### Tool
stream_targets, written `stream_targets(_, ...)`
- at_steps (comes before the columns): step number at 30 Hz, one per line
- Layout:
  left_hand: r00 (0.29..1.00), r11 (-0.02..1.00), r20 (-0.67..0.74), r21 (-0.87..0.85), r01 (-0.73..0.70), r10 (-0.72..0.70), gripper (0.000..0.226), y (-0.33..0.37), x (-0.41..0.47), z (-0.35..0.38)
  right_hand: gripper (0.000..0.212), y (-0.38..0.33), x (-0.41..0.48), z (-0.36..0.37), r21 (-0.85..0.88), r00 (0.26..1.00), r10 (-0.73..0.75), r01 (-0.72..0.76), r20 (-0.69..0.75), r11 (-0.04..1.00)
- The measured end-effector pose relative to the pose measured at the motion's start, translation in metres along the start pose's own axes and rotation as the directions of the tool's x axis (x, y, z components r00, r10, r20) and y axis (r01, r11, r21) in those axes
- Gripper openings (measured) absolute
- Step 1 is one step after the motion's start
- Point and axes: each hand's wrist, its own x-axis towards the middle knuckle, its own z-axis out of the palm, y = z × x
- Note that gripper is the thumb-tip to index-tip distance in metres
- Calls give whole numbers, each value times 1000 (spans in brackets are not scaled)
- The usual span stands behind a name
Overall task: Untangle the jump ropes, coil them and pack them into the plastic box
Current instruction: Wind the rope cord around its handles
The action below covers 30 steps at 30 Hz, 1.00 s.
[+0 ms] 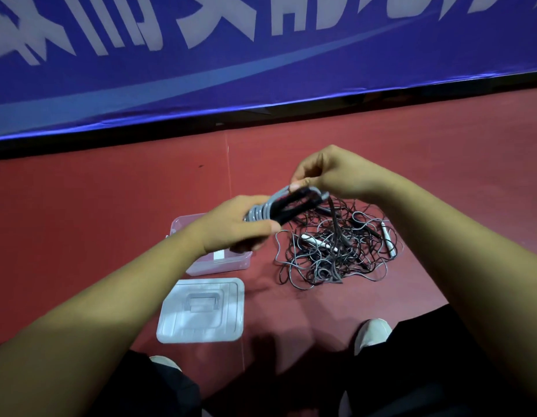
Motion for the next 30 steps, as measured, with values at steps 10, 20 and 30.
stream_targets(10,949,789,-314,-582,-197,6,27,-5,-4,-26,28,-6,-2,10,50,1000,1,-2,7,999)
stream_targets(20,915,817,-391,-556,-153,-94,26,-19,6,-37,6,-9,6,8,-172,992,-35,14,-119,985)
stream_targets(30,871,898,-482,-417,-136,-92,18,-25,26,-48,18,-4,18,5,64,980,150,-143,-130,988)
